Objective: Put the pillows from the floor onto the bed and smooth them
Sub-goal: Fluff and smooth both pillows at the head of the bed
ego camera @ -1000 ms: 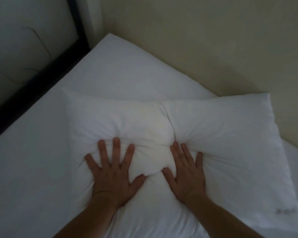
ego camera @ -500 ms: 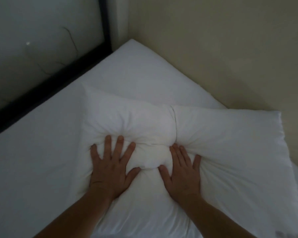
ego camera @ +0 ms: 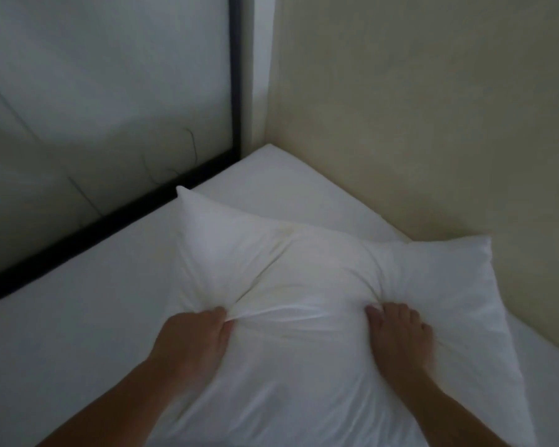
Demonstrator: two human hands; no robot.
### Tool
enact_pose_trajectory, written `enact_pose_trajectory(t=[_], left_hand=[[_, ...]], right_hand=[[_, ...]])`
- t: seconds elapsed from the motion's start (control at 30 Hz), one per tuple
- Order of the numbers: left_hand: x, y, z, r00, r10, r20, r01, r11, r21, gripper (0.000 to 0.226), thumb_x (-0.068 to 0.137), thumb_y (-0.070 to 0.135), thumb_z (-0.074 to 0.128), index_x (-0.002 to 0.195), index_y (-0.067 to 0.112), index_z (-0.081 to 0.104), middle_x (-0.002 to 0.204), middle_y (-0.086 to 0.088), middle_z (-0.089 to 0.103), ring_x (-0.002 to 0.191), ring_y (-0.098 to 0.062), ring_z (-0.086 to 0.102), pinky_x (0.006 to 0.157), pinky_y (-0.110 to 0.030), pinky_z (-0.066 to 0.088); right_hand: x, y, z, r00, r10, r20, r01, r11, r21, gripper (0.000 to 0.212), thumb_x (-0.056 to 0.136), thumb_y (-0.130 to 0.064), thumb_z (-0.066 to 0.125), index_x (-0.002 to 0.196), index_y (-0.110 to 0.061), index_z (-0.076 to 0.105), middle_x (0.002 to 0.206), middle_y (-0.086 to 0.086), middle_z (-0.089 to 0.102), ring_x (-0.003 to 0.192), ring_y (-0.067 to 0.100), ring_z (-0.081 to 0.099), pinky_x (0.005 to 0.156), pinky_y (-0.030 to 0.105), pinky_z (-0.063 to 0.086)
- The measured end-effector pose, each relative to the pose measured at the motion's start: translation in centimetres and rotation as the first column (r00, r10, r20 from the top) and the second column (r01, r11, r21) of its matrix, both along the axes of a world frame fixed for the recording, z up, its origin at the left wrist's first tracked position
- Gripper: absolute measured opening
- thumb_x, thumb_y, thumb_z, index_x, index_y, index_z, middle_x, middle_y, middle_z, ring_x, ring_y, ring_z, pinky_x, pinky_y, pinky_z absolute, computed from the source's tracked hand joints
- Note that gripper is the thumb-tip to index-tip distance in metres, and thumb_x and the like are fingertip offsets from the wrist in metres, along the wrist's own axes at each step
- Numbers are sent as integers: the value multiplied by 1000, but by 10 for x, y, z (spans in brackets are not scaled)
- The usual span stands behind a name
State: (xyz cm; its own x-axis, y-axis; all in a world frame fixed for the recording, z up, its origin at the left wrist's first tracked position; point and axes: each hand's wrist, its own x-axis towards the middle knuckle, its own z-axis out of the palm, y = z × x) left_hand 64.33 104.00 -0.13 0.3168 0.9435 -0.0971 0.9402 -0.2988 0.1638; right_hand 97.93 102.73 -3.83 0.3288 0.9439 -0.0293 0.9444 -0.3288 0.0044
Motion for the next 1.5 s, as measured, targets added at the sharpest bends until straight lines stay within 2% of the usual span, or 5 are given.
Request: enact_pose_trajectory(t=[0.47, 0.7, 0.87, 1.0, 1.5], left_hand=[[-112, -33, 100, 998, 55, -6, -51, 967, 251, 32, 83, 39, 41, 61, 18, 53, 46, -1, 54, 39, -26, 54, 40, -29, 42], [-108, -29, 52, 949, 278, -149, -290, 955, -65, 85, 70, 82, 8, 145, 41, 11, 157, -6, 15, 142, -32, 9, 111, -60, 3], [-72, -17, -15, 926, 348, -146, -369, 916, -159, 97, 64, 88, 6, 144, 37, -14, 160, -6, 3, 144, -34, -3, 107, -65, -7], [-65, -13, -47, 961, 272, -50, -269, 961, 59, 65, 77, 67, 36, 101, 14, 63, 90, -10, 64, 83, -32, 60, 74, -45, 48], [-90, -13, 62, 891, 452, 35, -438, 838, 324, 45, 87, 50, 29, 64, 15, 48, 53, -7, 52, 48, -30, 51, 46, -34, 41]], right_hand=[[-87, 113, 111, 928, 366, 64, -372, 914, 160, 48, 94, -54, 19, 73, -21, 48, 82, 9, 68, 77, 31, 65, 64, 36, 41], [-128, 122, 70, 871, 486, 75, -490, 870, 55, 58, 86, -69, 25, 114, -25, 52, 118, 4, 58, 107, 28, 51, 86, 45, 40], [-109, 112, 27, 854, 520, -16, -512, 846, 148, 58, 85, -67, 29, 120, -27, 53, 124, 2, 58, 113, 27, 51, 92, 47, 41], [-134, 123, -2, 865, 501, 24, -497, 849, 177, 42, 93, -50, 33, 77, -20, 59, 80, 8, 64, 80, 33, 60, 69, 42, 48], [-165, 196, 123, 719, 687, 102, -669, 645, 369, 52, 94, -54, 15, 57, -24, 36, 55, -9, 35, 56, 23, 46, 56, 31, 27]])
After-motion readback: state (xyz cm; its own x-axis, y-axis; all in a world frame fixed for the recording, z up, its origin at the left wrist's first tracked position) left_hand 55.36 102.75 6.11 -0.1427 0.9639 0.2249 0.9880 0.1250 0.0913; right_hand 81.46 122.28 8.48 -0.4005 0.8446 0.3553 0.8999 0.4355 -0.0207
